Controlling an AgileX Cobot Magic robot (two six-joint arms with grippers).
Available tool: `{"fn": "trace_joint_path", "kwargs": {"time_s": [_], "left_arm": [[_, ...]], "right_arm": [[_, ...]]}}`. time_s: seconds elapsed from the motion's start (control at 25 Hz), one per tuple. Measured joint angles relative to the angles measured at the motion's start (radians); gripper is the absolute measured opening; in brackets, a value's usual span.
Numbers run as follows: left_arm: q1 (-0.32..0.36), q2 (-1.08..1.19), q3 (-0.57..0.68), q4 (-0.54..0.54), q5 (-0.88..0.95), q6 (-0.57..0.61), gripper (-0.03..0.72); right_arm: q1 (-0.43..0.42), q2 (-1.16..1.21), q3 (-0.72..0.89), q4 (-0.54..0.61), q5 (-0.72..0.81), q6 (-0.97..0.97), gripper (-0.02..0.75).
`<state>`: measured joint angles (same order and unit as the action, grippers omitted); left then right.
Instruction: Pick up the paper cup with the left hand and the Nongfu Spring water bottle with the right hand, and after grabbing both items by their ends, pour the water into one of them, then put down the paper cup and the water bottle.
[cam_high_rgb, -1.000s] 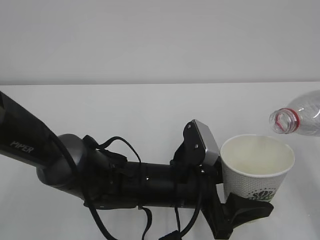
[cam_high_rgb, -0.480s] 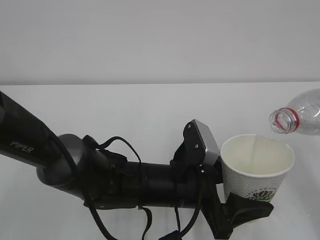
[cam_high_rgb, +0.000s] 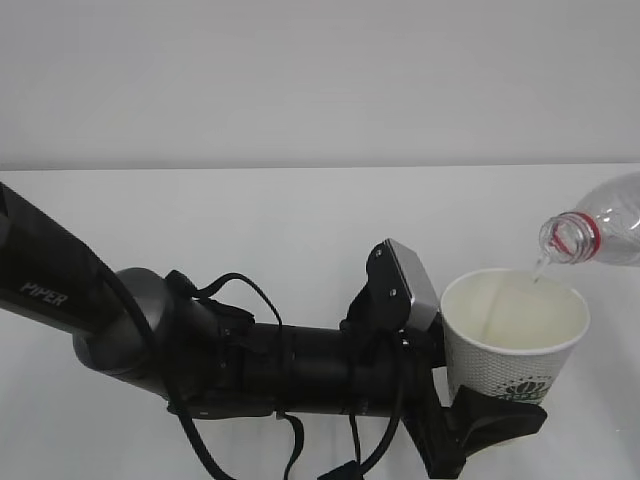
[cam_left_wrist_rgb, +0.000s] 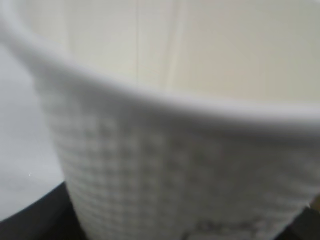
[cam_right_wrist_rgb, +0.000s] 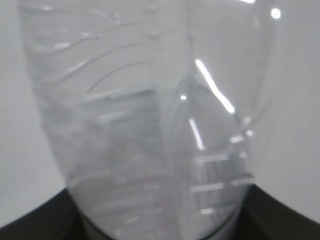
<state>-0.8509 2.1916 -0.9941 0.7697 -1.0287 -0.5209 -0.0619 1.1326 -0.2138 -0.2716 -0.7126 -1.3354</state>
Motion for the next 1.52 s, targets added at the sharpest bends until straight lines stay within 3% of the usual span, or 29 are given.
{"fn": "trace_joint_path", "kwargs": {"time_s": [1.52], "left_arm": [[0.000,0.000,0.000,0.000,0.004,0.000,0.543]], "right_arm": [[0.000,0.000,0.000,0.008,0.000,-0.006,0.430]]}}
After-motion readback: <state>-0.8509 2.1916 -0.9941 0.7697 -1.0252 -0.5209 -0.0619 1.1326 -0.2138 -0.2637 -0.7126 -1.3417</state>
